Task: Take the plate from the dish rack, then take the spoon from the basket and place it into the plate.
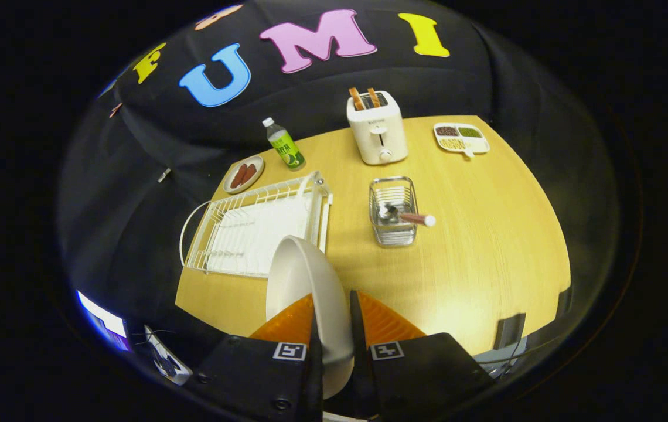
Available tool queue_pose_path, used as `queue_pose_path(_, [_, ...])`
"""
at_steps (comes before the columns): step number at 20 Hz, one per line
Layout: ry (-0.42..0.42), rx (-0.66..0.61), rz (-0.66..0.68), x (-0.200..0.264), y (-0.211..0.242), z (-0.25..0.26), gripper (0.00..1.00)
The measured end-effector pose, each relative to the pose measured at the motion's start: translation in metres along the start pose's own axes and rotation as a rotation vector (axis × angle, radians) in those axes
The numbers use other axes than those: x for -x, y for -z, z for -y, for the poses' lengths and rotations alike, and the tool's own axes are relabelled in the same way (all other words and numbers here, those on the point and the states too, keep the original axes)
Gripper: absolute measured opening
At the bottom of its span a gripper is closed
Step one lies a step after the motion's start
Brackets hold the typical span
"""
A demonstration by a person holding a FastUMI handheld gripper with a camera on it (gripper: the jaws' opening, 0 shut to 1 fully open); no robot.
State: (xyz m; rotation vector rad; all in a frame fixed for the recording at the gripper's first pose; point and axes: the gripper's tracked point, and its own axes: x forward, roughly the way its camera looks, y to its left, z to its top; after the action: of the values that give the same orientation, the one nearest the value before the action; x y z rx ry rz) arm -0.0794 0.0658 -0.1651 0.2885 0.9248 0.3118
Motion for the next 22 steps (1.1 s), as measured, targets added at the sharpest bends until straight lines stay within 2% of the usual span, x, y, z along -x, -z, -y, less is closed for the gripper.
queue_pose_path(4, [-0.016, -0.103, -0.041, -0.005, 0.022, 0.045, 0.25])
queue_pose_path(8, [-0.081, -0.165, -0.079, -0.041, 0.022, 0.071, 0.25])
queue_pose_path(12, [-0.107, -0.084, -0.155, -0.079, 0.037, 0.091, 0.25])
queue_pose_path(13, [-0.146, -0.087, -0.168, -0.080, 0.036, 0.090, 0.25])
queue_pose_path(15, [-0.172, -0.083, -0.148, -0.091, 0.031, 0.087, 0.26])
queue_pose_path(17, [-0.154, -0.032, -0.132, -0.101, 0.032, 0.098, 0.26])
queue_pose_path(20, [-0.145, 0.073, -0.116, -0.107, 0.031, 0.111, 0.35])
queue_pose_path(21, [-0.134, 0.118, -0.095, -0.108, 0.027, 0.118, 0.35])
queue_pose_path(22, [-0.114, 0.158, -0.052, -0.106, 0.020, 0.125, 0.42])
